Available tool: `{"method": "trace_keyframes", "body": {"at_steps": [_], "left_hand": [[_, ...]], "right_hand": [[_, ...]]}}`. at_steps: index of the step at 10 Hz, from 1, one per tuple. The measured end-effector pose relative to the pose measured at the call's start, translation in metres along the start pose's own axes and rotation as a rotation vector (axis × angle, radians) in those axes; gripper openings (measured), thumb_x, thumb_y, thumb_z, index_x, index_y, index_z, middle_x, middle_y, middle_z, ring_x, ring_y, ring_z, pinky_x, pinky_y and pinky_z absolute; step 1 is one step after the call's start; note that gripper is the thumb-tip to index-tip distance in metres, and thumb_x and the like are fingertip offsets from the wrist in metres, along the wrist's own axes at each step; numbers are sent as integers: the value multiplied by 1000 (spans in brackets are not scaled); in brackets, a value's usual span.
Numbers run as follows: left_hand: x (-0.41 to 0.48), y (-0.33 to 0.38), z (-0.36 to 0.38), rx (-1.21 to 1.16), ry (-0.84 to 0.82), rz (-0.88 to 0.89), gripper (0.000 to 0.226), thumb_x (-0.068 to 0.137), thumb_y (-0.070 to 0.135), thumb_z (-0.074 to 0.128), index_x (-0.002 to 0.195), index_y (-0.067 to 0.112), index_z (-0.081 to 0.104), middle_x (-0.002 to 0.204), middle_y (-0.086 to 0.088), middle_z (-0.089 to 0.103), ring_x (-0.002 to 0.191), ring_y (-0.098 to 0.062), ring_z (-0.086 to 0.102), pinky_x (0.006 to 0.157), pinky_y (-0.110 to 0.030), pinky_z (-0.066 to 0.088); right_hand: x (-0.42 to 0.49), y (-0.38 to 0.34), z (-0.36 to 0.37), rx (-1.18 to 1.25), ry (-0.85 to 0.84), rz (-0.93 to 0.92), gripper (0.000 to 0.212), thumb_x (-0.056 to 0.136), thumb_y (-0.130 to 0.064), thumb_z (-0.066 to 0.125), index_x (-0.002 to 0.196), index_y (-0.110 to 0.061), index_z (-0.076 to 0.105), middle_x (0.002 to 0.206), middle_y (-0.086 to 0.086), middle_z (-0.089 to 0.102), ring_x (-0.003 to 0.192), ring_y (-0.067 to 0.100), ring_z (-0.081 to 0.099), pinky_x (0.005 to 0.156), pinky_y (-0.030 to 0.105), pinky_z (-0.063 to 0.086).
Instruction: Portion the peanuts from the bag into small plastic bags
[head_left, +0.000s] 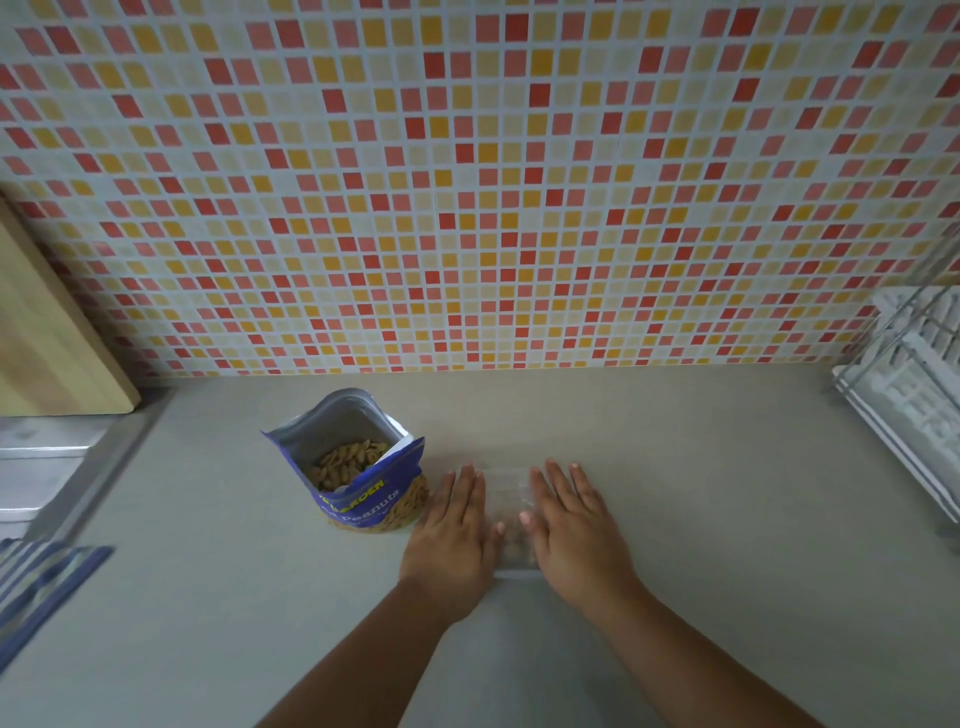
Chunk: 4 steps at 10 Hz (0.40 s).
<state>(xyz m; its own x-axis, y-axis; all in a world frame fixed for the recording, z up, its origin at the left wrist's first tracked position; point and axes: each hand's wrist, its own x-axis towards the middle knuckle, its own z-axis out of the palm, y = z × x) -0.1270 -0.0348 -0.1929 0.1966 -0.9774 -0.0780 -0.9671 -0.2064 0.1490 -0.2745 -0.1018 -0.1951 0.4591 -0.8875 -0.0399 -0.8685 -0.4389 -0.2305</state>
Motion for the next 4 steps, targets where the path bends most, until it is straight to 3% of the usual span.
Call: {"method": "trace_keyframes", "body": {"at_steps": [1,2,3,4], "left_hand": [[1,-1,4,-20,13,15,69,98,42,5,124,8,59,130,-7,61,121,-23,57,102,-34,42],[0,3,-3,1,75,8,79,93,48,-8,139,6,40,149,-6,34,138,-19,33,113,-32,20],[3,2,-10,4,72,26,79,94,48,-8,137,8,45,147,-4,39,135,-16,38,109,-30,29],[-2,2,-11,28,119,-19,70,98,41,4,117,13,66,122,0,66,113,-16,63,86,-33,53]], "right_hand": [[2,1,1,0,-12,13,76,97,-50,0,121,-21,66,129,1,63,120,26,59,94,39,51],[5,0,0,-14,-27,-40,104,76,-66,-26,144,-22,39,155,0,31,144,27,25,114,41,27],[2,0,-10,73,-73,-54,126,50,-71,-42,151,-24,17,161,-2,8,149,23,0,119,40,5],[-1,-5,-27,45,-41,-22,130,45,-71,-45,151,-25,14,161,-5,6,149,20,-2,119,40,2]]}}
